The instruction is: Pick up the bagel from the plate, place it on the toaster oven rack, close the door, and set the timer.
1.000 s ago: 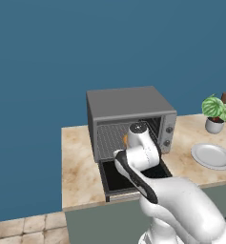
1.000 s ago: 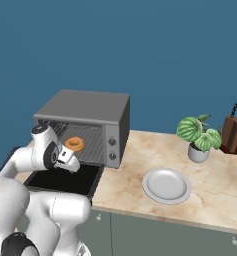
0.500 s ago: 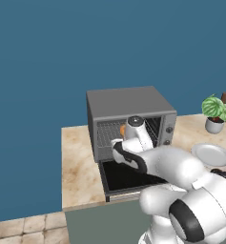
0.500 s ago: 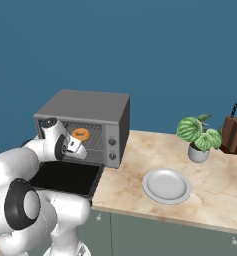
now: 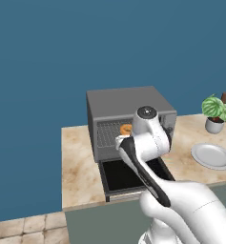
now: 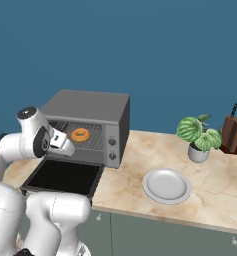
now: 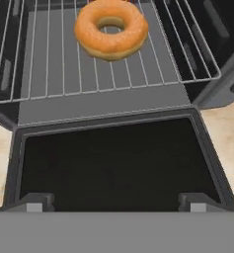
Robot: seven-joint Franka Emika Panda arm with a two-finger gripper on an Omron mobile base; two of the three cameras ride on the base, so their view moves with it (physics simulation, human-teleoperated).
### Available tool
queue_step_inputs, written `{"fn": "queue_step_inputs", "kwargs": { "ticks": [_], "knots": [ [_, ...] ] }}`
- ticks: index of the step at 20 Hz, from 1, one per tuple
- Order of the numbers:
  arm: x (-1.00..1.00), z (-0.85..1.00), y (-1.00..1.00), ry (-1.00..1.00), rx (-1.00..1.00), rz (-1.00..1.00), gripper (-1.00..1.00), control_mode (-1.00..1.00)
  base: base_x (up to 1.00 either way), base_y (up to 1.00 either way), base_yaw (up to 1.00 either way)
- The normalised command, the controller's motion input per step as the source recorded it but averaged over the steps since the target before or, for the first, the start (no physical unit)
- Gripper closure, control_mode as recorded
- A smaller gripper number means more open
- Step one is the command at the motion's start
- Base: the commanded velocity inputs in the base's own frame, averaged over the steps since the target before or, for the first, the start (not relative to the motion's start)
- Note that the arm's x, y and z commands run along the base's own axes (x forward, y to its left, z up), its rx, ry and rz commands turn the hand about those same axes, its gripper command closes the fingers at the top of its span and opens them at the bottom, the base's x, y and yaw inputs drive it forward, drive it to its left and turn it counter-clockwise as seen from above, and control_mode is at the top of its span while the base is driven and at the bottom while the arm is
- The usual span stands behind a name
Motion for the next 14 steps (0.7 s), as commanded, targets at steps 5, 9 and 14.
{"fn": "queue_step_inputs", "kwargs": {
  "ticks": [5,9,14],
  "knots": [
    [-1.00,0.61,0.11,0.03,-0.01,0.11,-1.00,-1.00,0.00,0.00,0.00],
    [-1.00,0.23,0.47,0.03,-0.15,0.20,-1.00,-1.00,0.00,0.00,0.00],
    [-0.95,0.08,0.73,0.04,-0.24,0.25,-1.00,-1.00,0.00,0.00,0.00]
  ]
}}
